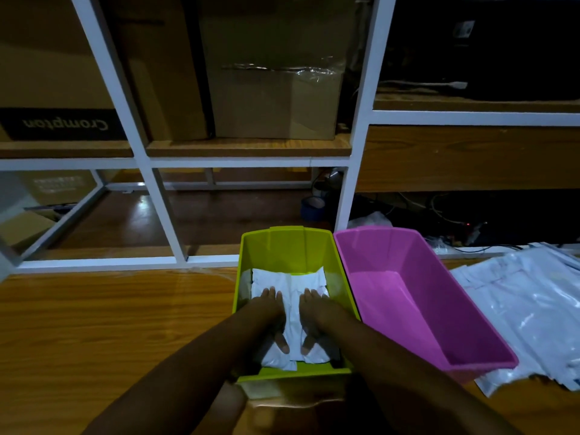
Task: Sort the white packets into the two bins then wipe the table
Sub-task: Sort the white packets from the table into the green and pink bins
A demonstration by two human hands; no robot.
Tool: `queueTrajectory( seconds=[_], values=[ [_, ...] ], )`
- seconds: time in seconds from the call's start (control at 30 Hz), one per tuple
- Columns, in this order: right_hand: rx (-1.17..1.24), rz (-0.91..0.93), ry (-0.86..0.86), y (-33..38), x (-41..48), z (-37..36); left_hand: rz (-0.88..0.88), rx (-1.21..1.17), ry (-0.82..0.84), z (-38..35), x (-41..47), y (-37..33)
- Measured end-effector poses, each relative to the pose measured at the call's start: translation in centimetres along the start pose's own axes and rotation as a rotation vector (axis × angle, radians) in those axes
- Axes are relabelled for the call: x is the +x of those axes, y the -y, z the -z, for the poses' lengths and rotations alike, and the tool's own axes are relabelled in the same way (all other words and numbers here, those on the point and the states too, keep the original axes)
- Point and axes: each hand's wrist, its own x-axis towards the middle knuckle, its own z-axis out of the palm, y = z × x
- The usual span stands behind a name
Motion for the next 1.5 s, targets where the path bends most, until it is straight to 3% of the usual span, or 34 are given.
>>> queueTrajectory(
  seconds=[0.1, 0.23, 0.43, 0.63, 0.8, 1.0, 1.23, 1.5],
  values=[
    [0.043, 0.063, -0.101, 0.3, -1.5, 3.0, -0.058, -0.092, -0.058, 2.7, -0.8, -0.2],
    [0.412, 0.107, -0.37, -0.5, -5.9, 6.3, -0.105, -0.21, -0.254, 4.5, -3.4, -0.8],
    [0.678, 0.102, -0.915, -2.7, -17.7, 5.7, -0.308, -0.431, -0.95, 4.2, -12.6, -5.4],
    [0.781, 0.052, -1.108, -5.7, -31.0, 1.2, -0.401, -0.652, -1.129, -0.7, -19.8, -15.5],
    [0.82, -0.086, -1.192, -9.6, -40.9, -3.3, -0.489, -0.698, -1.159, -5.0, -24.1, -24.0],
    [0.843, -0.157, -1.241, -14.9, -46.6, -6.2, -0.593, -0.705, -1.173, -5.3, -25.7, -31.4],
    [0.848, -0.24, -1.243, -21.9, -46.7, -5.9, -0.579, -0.683, -1.032, -3.7, -21.5, -38.0],
    [0.792, -0.332, -1.206, -32.5, -42.2, -5.0, -0.557, -0.739, -0.927, -1.5, -10.3, -43.8]
  ],
)
